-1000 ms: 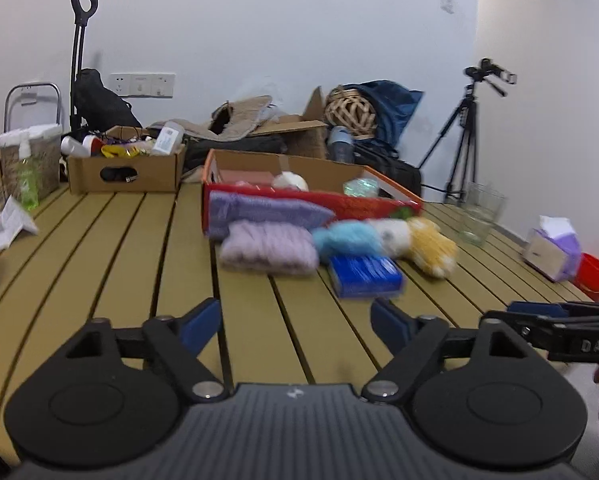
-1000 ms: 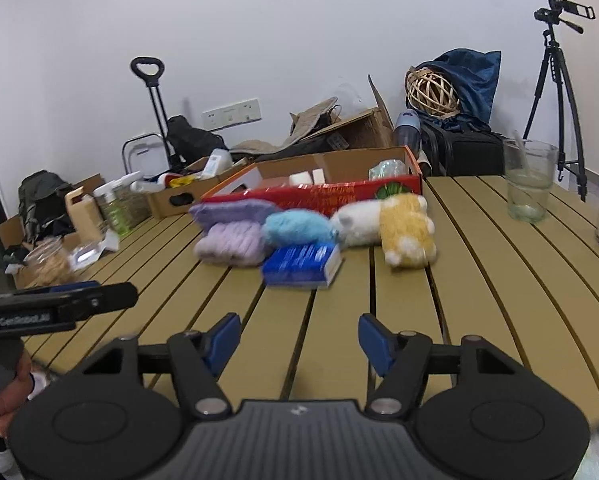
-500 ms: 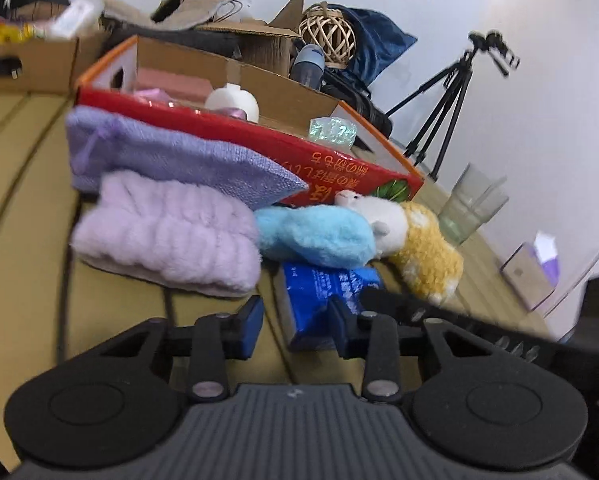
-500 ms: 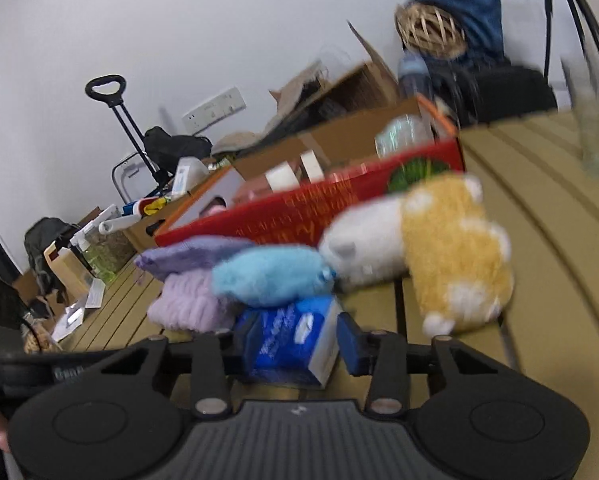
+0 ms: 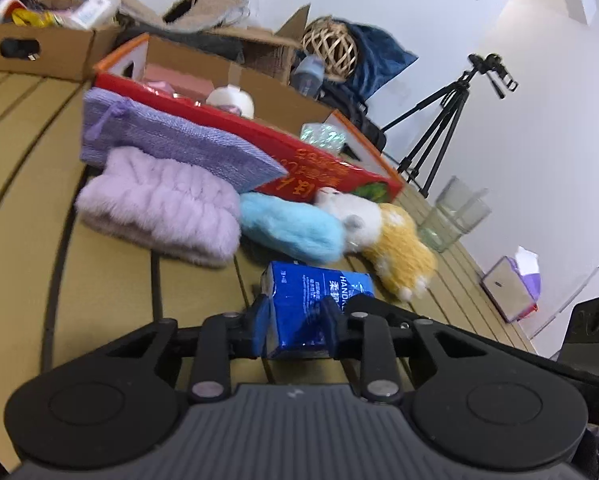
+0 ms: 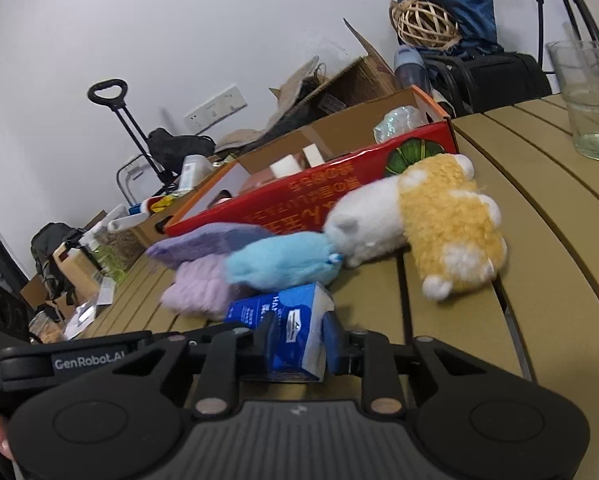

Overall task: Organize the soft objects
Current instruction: 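Carry the blue tissue box into the cardboard box and open both tools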

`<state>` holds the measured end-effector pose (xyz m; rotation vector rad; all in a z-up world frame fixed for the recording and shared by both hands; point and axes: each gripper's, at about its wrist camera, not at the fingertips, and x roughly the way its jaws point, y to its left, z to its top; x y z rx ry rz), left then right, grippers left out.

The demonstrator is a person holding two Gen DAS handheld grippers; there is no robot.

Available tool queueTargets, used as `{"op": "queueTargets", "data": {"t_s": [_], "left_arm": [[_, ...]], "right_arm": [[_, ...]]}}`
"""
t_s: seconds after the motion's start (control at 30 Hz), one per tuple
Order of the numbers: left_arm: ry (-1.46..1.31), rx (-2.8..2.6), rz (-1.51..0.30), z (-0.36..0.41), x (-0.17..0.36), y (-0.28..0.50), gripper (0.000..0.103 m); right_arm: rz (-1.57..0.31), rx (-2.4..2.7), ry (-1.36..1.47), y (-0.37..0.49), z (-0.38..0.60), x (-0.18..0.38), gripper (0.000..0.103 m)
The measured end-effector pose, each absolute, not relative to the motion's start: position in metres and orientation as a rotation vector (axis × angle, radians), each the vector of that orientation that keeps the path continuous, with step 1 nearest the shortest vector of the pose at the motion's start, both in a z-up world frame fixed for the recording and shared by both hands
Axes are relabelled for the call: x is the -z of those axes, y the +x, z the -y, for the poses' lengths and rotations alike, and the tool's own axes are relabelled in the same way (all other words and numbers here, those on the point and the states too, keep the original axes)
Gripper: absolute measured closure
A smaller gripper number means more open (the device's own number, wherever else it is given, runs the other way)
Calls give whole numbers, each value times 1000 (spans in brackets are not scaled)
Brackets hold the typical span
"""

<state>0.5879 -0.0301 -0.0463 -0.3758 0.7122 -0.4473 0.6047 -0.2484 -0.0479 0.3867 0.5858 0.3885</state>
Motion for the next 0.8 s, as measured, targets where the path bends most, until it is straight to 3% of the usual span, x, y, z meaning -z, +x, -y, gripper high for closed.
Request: {"op": "queueTargets", "data": {"t_s": [0.23,0.43,0.63,0.8], "left_arm": [[-377,431,-619,20,25,497,75],[-370,435,-555,19,0,471,75],[-320,422,-487,15,-33,496,75],[-270,401,-428,1,-77,563,75]], "right_arm": [[-512,-406,342,513,237,24,80],[-458,-426,324,482,238,1,80],[-396,-450,289,502,228,-33,80],[-339,-484,246,563,208,-70,80]]}}
